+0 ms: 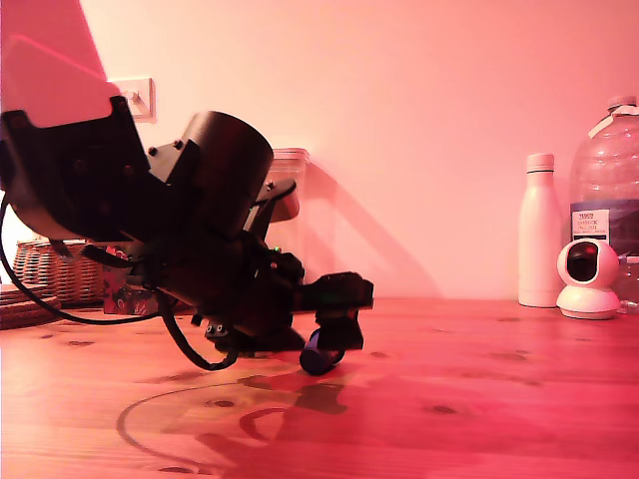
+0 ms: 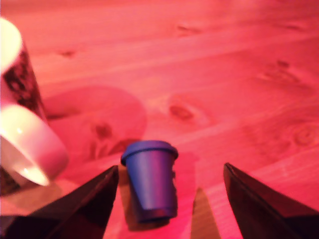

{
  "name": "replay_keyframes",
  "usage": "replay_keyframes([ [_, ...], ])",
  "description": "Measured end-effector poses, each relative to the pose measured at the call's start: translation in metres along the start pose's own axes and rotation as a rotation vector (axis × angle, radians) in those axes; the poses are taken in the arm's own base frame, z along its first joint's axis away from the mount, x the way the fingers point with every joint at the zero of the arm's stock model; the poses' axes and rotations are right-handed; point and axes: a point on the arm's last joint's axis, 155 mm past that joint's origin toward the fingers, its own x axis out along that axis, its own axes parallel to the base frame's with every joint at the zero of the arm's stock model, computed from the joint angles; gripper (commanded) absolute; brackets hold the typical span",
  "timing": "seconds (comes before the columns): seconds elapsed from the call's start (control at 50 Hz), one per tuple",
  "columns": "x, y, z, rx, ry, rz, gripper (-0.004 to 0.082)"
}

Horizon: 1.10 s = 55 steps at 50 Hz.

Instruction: Pick up the coffee capsules from the table one by one and drop them inside the nearest coffee cup

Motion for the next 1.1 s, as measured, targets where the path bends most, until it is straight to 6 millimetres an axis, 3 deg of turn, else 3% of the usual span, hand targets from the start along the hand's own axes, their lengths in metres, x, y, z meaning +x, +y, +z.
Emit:
replay_keyframes([
  [0.16, 0.0002, 0.0038, -0.0033, -0.010, 0.015, 0.007, 0.0579],
  [0.52, 0.0002, 0.0045, -0.0042, -0.012, 0.020, 0.005, 0.0251],
  [0.64, 0.0002, 0.0040, -0.0042, -0.011, 0.020, 0.003, 0.0179],
  [1.1, 0.0002, 0.0022, -0.0052, 0.018, 0.024, -0.008, 0.0174],
])
